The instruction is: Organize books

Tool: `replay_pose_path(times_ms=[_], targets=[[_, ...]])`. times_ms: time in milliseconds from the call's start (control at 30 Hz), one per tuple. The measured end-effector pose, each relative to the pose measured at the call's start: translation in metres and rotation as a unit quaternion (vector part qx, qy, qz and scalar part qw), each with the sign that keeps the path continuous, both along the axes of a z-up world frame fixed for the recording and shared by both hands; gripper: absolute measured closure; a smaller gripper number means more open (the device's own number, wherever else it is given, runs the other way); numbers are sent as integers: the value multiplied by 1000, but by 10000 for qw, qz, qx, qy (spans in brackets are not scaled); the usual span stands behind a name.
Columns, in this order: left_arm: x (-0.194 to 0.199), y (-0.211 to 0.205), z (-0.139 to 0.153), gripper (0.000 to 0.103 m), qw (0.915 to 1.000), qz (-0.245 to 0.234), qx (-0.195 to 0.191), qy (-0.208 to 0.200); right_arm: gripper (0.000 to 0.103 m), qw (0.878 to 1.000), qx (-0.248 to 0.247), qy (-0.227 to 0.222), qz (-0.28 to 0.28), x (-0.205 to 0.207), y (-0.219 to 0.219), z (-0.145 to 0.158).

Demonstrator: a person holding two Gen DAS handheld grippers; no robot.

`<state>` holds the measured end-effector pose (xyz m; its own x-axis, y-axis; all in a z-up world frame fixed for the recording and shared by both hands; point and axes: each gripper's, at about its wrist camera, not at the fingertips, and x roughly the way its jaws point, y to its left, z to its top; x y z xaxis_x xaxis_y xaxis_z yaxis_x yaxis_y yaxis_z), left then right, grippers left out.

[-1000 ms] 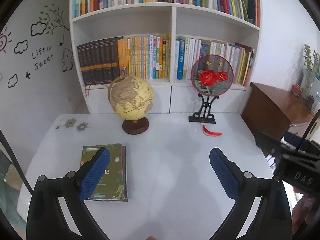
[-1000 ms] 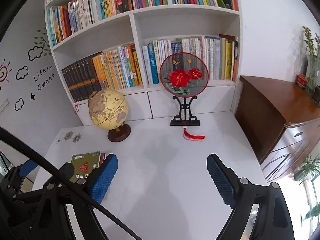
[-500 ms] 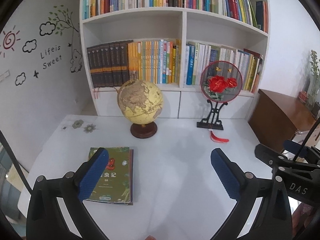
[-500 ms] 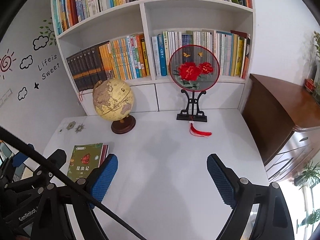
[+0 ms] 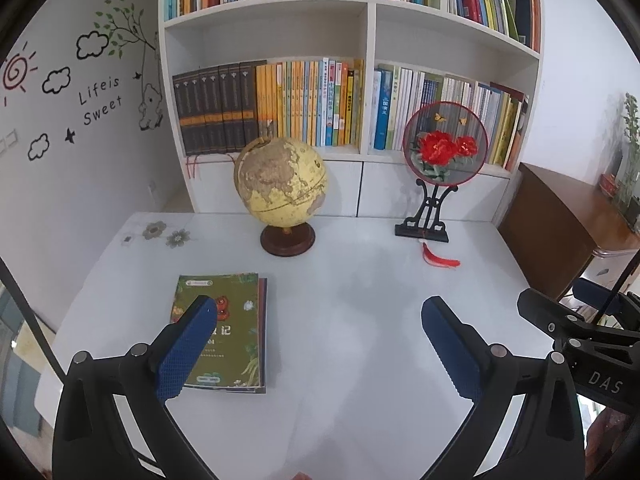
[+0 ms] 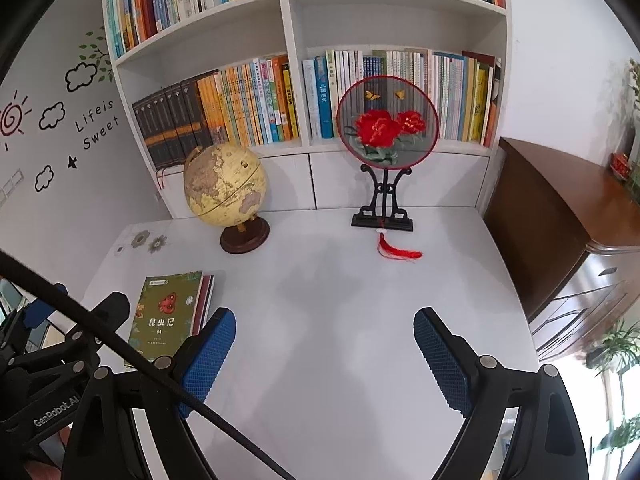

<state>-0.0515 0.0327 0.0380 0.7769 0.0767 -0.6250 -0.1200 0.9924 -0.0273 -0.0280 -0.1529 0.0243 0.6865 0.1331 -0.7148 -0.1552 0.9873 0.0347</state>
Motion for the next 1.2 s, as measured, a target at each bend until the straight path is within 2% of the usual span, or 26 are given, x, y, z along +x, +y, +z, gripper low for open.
replay_pose_path(times_ms=[433, 933, 1200], targets=[[1, 3, -7, 1, 9998, -76, 62, 169, 13, 10000, -83, 23, 42, -8, 5, 0], [2, 11, -8, 1, 9998, -65, 150, 140, 13, 9998, -133, 134, 98, -7, 20, -5], [4, 15, -8, 1, 9999, -64, 48, 138, 13, 9996, -155, 193, 134, -4, 26, -8]])
